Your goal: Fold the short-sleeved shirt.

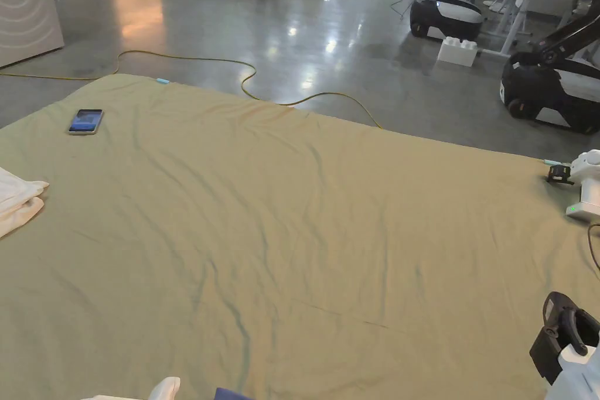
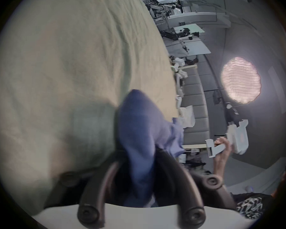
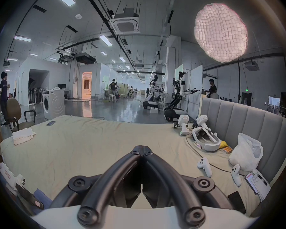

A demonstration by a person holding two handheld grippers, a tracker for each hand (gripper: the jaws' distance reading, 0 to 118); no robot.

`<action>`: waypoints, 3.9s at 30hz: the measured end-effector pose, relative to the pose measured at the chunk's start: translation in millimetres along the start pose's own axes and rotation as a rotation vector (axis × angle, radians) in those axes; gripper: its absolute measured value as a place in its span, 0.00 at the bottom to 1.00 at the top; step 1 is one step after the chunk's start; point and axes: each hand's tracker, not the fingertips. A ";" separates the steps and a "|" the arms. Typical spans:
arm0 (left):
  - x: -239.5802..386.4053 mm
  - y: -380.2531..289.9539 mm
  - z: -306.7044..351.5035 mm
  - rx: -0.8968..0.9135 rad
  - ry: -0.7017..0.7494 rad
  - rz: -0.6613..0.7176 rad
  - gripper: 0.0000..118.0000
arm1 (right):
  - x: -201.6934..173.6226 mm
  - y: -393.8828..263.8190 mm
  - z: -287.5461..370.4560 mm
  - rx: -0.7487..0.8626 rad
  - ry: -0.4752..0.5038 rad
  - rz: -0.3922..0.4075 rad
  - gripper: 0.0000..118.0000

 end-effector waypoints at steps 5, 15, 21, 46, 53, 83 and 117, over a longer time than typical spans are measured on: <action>9.4 -6.4 11.4 0.026 -0.023 0.005 0.11 | 4.3 7.4 5.3 0.042 -0.014 -0.014 0.00; 77.9 11.0 94.0 0.175 0.138 -0.113 0.10 | 18.6 8.5 1.1 0.042 -0.026 -0.020 0.00; 125.4 28.7 151.5 0.254 0.412 -0.153 0.10 | 23.7 3.8 -1.8 0.029 -0.005 -0.032 0.00; 240.8 -33.3 -126.8 -0.170 0.558 -0.429 0.10 | 44.4 -18.5 16.8 -0.028 -0.035 -0.044 0.00; 223.4 -42.9 -139.1 -0.190 0.488 -0.336 0.32 | 49.3 -20.6 19.5 -0.046 -0.047 -0.038 0.00; 182.6 -45.0 -112.3 -0.072 0.317 -0.383 0.12 | 14.1 -16.2 21.9 -0.058 -0.004 0.023 0.00; 242.9 17.2 74.2 1.065 0.744 -0.884 0.12 | -43.2 7.1 23.2 -0.019 0.009 -0.001 0.00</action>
